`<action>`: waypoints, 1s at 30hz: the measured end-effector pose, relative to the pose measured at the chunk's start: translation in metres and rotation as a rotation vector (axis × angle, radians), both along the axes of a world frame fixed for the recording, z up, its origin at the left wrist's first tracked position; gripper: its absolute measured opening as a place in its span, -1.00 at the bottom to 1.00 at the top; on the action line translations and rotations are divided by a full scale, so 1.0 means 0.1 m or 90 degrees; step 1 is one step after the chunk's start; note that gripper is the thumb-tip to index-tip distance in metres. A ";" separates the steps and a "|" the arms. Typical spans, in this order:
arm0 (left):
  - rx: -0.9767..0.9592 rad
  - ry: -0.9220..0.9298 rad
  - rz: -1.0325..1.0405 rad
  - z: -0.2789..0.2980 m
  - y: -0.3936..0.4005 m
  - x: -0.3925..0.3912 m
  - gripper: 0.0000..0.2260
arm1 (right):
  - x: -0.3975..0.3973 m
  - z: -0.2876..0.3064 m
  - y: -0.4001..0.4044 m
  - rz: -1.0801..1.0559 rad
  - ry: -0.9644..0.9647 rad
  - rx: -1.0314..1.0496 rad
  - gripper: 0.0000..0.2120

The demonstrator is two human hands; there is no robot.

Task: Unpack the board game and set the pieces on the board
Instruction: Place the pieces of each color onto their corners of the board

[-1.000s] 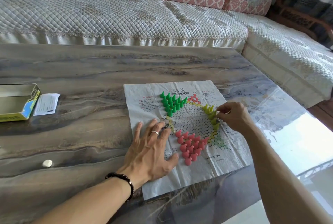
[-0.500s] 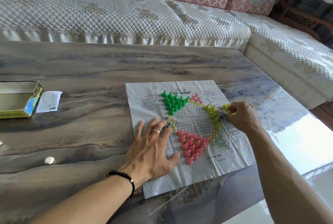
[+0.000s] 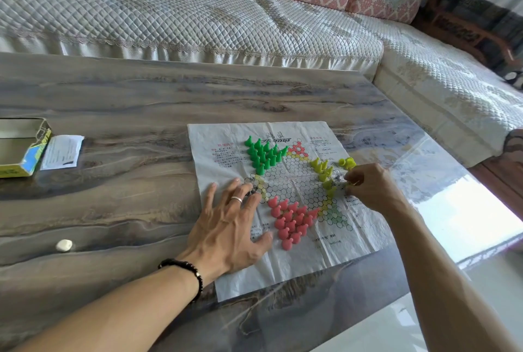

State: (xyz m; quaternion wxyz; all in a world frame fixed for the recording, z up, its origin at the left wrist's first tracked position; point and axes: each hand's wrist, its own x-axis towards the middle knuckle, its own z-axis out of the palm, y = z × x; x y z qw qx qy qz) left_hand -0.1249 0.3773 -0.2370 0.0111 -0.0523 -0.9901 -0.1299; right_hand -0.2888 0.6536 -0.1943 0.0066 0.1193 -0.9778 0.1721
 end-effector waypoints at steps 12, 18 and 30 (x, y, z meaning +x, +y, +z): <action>0.003 -0.001 0.000 0.01 0.01 0.00 -0.26 | 0.17 -0.04 0.03 0.010 0.045 0.045 -0.88; 0.003 -0.004 0.001 0.00 0.00 -0.01 -0.24 | 0.21 -0.02 -0.01 -0.020 0.066 0.042 -0.89; 0.002 -0.007 -0.002 0.00 0.00 -0.01 -0.25 | 0.09 0.07 -0.06 0.029 -0.040 0.232 -0.74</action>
